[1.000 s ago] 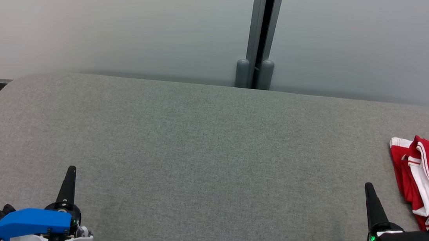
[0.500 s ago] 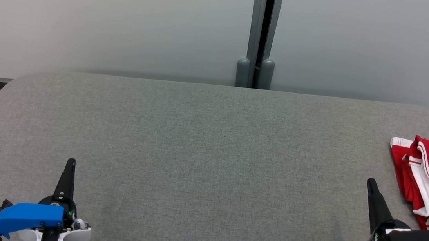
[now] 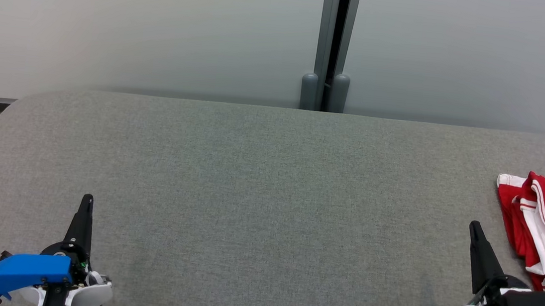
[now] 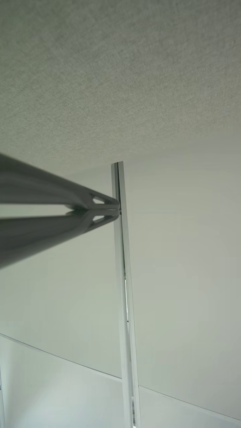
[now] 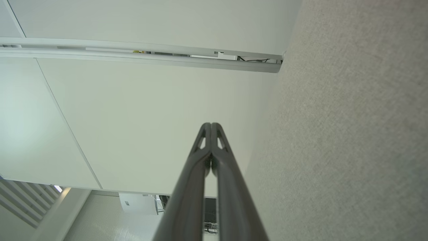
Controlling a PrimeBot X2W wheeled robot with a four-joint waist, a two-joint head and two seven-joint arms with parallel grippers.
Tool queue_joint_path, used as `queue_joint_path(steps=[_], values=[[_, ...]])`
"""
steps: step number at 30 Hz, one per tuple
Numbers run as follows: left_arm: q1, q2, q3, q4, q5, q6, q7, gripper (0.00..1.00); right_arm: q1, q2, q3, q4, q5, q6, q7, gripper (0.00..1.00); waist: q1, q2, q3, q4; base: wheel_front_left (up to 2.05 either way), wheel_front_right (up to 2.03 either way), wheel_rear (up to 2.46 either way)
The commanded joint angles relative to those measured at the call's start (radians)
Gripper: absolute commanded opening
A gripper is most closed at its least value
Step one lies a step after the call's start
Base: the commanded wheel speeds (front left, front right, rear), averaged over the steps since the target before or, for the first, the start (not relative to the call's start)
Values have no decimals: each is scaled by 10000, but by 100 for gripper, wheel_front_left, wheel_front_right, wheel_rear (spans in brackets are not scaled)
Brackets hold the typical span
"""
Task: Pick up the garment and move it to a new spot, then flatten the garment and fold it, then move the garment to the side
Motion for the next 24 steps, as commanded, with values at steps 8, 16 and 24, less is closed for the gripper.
queue_joint_path(steps=[8, 16, 24], values=[[-225, 7, 80, -139, -599, -113, 173, 0, 105, -66, -73, -202, 601, 4, 183, 0, 0, -1, 13, 7, 0, 0, 0], [-240, 7, 98, -159, -732, -82, 224, 0, 111, -66, -82, -237, 737, 4, 217, 0, 0, -1, 18, 10, 0, 0, 0], [-240, 7, 97, -160, -732, -82, 223, 0, 112, -66, -80, -235, 737, 4, 216, 0, 0, -1, 18, 10, 0, 0, 0]])
